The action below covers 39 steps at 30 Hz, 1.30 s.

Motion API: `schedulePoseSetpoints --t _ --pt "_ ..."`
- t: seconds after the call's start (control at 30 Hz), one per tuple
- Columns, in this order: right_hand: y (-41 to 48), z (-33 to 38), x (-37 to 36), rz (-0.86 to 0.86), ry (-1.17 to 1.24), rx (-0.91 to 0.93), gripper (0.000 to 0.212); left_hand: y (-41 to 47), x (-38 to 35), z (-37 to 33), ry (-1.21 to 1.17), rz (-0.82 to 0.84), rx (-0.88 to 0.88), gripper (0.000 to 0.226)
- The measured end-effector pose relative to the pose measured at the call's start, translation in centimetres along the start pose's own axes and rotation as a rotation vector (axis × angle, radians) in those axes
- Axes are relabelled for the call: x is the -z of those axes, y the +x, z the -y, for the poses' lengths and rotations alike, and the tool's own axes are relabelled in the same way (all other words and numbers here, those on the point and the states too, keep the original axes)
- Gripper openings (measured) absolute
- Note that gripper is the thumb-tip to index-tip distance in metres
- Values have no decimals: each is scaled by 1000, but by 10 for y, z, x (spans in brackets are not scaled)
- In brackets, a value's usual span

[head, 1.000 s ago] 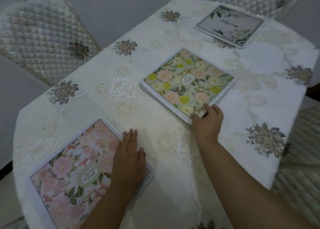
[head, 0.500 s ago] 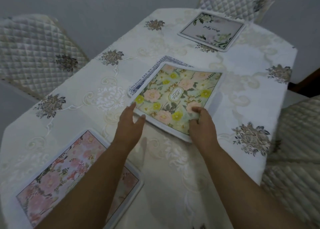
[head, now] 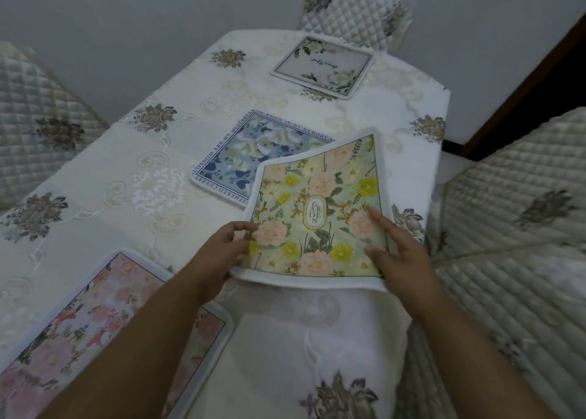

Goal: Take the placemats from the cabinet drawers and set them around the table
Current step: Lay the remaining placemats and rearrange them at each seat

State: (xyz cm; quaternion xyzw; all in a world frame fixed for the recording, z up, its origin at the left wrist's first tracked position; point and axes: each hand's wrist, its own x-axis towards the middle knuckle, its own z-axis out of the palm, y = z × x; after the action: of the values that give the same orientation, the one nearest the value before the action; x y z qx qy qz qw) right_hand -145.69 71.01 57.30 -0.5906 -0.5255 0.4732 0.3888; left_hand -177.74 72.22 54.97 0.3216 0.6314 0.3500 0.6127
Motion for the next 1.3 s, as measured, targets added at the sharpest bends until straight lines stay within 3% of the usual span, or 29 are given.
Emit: schedulePoseSetpoints --t 0.07,0.17,0.37,0.53,0.93,1.3 --pt "-23 10 19 -1 57 -5 61 -21 -9 -2 -48 97 13 35" --pt "-64 29 43 15 65 -19 57 -56 -20 -8 66 133 -112 25" --pt "-157 62 78 -137 25 -63 62 -125 -43 -34 479 210 -449 46" --pt "-257 83 99 -348 62 -131 64 -198 -70 -52 540 275 -627 52" --pt "-450 101 199 -628 65 -170 65 -325 -201 -44 569 530 -671 54" --pt "-546 50 377 -726 95 -183 65 -401 -403 -19 508 641 -646 53"
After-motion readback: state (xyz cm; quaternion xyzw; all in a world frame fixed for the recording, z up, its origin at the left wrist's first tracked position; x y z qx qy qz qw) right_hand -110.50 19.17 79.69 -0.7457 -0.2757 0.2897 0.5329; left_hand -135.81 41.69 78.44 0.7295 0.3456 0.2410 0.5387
